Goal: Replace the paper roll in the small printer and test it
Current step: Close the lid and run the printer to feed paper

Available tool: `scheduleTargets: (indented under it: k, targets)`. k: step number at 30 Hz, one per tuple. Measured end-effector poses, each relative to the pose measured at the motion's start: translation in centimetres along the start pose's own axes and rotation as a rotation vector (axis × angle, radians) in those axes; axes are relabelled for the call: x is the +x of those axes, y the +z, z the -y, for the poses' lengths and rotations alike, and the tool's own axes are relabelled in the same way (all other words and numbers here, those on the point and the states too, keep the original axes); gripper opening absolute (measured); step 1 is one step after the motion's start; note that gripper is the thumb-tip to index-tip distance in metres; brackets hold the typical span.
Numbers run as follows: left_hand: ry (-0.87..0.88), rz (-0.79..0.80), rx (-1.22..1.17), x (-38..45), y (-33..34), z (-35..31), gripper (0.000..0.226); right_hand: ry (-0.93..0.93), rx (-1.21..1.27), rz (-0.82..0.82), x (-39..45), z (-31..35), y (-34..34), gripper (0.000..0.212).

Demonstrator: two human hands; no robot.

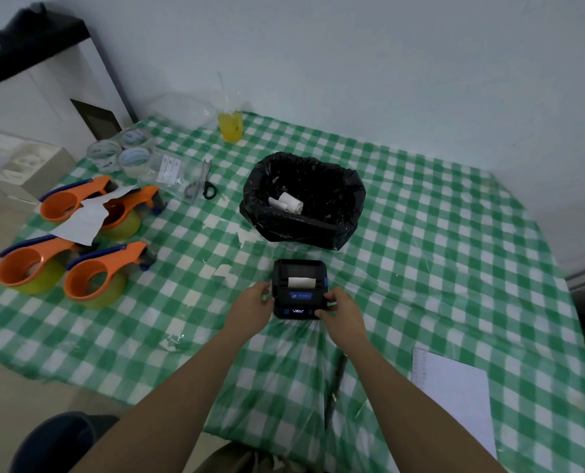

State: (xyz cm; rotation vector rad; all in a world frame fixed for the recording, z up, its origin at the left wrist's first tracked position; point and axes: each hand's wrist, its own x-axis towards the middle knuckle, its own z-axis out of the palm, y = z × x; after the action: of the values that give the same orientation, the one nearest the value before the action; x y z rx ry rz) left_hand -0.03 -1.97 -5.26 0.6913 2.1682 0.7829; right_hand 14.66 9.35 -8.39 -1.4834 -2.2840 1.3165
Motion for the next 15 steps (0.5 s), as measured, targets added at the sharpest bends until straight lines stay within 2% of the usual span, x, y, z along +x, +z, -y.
scheduleTargets:
  k: [6,15]
  targets:
    - [-0.001,-0.008,0.0,0.0,-0.1,-0.1,0.042,0.014,-0.011,-0.002,-0.3,0.1,-0.6,0.027]
    - [0.001,-0.006,0.033,0.0,-0.3,-0.2,0.043,0.018,0.076,-0.069,-0.6,0.2,-1.5,0.019]
